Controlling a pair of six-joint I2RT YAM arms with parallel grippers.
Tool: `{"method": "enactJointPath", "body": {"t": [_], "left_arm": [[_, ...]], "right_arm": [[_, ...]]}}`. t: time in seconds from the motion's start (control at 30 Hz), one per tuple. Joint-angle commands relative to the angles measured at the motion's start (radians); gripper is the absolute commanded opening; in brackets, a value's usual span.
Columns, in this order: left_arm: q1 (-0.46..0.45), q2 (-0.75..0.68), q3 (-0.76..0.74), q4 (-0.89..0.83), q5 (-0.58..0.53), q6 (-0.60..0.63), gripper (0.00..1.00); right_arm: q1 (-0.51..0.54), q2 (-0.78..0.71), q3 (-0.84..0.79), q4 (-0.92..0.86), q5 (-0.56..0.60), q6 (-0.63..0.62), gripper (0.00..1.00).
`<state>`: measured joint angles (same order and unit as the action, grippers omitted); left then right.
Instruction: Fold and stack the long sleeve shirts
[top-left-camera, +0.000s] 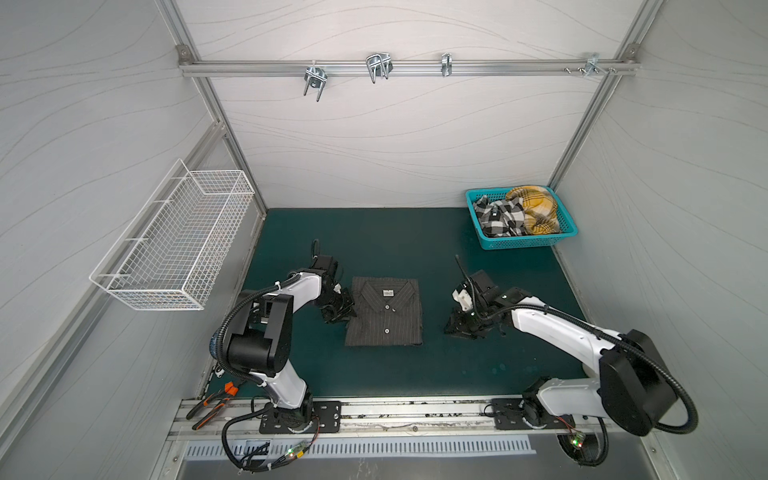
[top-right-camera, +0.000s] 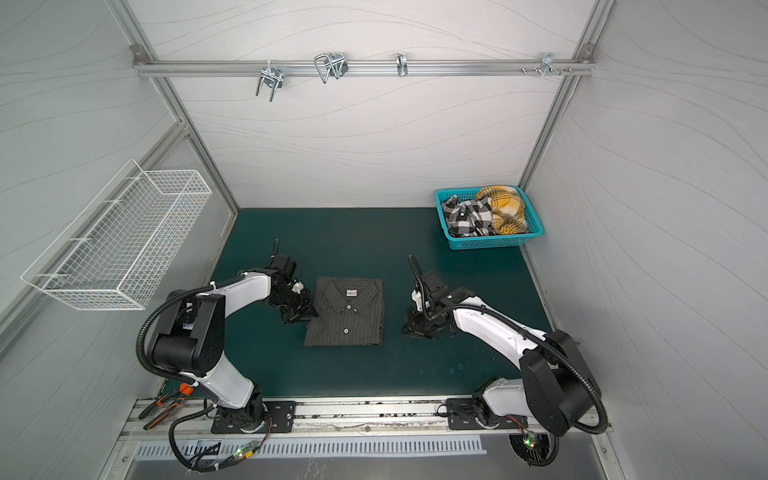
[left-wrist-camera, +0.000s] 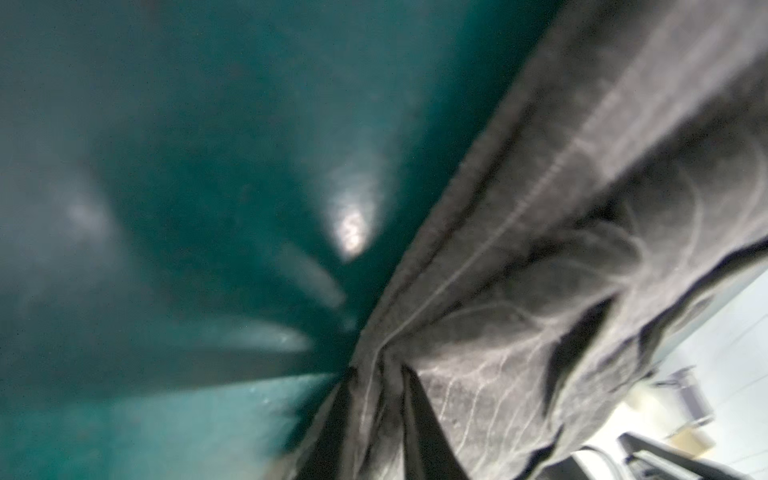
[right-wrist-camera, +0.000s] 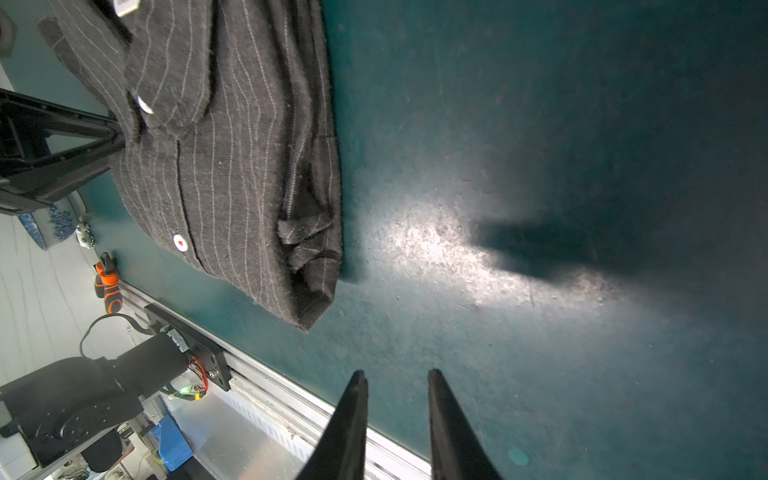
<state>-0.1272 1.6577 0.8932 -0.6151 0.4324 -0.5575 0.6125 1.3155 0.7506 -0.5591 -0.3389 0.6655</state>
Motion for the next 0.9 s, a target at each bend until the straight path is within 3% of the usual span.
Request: {"method": "enactJointPath", "body": {"t": [0.0, 0.17, 0.4, 0.87], "left_arm": [[-0.002, 0.015, 0.045, -0.003, -0.047, -0.004, 0.02], [0.026, 0.046, 0.16, -0.101, -0.197, 0.052, 0.0], [0.206, 0.136, 0.381, -0.137, -0.355, 0.094, 0.0], [0.398, 0.57, 0.97, -0.168, -0.652, 0.216, 0.0]], "right_arm": [[-0.016, -0.025, -0.017, 0.007, -0.024, 0.003, 0.27], [-0.043, -0.038, -0.022, 0.013, -0.042, -0.004, 0.26], [-0.05, -0.025, -0.014, 0.029, -0.062, -0.022, 0.25], [-0.079, 0.073, -0.004, 0.105, -0.178, -0.073, 0.23]]}}
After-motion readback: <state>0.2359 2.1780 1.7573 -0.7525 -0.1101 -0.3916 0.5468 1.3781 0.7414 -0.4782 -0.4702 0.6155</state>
